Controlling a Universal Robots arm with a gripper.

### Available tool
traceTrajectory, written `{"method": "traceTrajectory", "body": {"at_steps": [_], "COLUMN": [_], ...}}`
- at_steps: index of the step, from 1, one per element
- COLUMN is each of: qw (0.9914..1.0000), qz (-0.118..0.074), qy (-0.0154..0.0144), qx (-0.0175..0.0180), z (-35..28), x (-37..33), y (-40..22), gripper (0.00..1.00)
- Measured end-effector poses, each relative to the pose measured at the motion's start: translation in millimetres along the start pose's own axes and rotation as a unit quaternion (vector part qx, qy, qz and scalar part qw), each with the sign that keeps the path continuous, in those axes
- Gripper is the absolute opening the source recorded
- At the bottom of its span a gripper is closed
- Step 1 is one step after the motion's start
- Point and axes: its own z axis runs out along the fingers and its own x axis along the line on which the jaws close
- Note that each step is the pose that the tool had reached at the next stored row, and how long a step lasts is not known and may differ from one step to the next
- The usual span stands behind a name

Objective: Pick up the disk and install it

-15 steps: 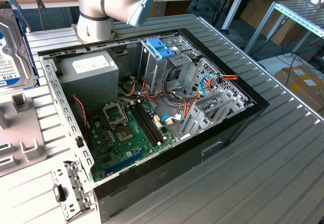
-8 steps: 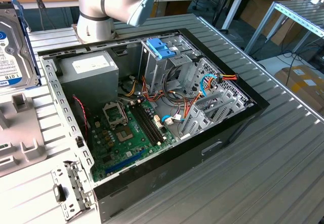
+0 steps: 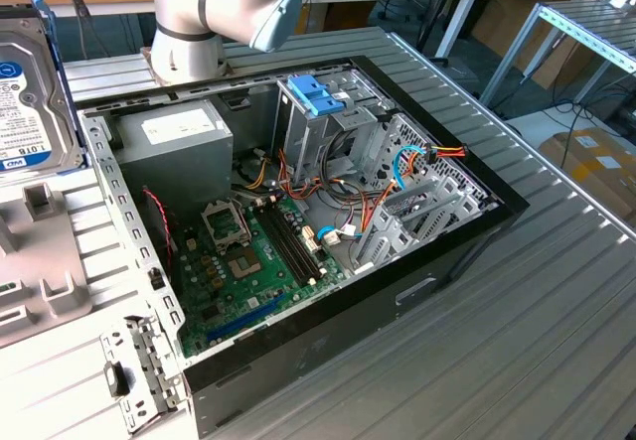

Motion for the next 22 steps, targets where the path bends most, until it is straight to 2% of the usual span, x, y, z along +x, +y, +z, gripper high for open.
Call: {"method": "traceTrajectory", "body": {"at_steps": [22], "qw": [1.0], "qz": [0.0], "qy": [0.0001], "qx": [0.0], "z": [1.1], "x": [-0.1], "y": [-12.0], "gripper": [0.37]}}
